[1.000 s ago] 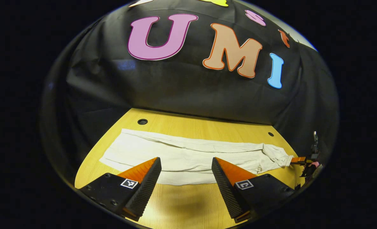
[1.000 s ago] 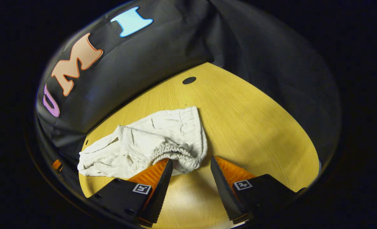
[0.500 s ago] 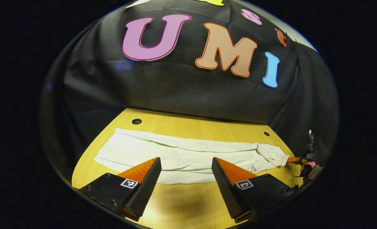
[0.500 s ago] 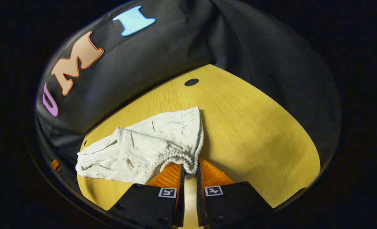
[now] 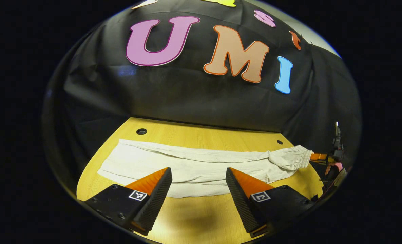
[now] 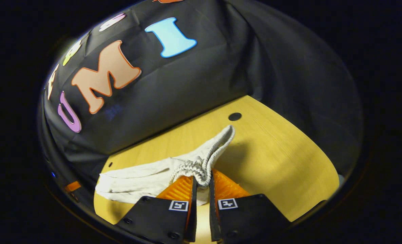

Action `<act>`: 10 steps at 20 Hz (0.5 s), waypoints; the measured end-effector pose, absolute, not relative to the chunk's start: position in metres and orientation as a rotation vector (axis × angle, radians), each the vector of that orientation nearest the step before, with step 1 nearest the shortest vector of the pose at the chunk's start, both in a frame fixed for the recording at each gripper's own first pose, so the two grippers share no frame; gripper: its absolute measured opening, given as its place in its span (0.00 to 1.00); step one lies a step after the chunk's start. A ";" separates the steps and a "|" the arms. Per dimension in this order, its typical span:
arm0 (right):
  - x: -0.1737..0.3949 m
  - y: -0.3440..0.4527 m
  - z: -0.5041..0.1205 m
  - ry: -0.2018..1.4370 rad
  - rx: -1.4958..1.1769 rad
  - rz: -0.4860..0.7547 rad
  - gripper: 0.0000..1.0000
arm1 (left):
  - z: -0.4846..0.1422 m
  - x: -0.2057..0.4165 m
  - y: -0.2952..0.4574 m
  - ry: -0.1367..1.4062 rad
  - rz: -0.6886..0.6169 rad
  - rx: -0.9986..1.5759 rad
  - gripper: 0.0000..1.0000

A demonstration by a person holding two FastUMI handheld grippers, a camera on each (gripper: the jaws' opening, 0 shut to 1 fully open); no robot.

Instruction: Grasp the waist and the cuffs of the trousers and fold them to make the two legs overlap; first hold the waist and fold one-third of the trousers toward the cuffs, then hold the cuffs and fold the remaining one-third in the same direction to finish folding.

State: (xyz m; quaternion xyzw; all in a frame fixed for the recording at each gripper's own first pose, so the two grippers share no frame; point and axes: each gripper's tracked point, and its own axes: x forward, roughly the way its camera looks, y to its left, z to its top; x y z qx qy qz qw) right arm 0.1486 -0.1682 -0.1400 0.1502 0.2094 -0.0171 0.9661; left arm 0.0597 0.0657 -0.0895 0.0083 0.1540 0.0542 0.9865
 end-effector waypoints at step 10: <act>0.179 0.008 -0.092 0.346 0.263 0.140 0.13 | -0.100 0.067 0.111 0.325 0.080 0.018 0.94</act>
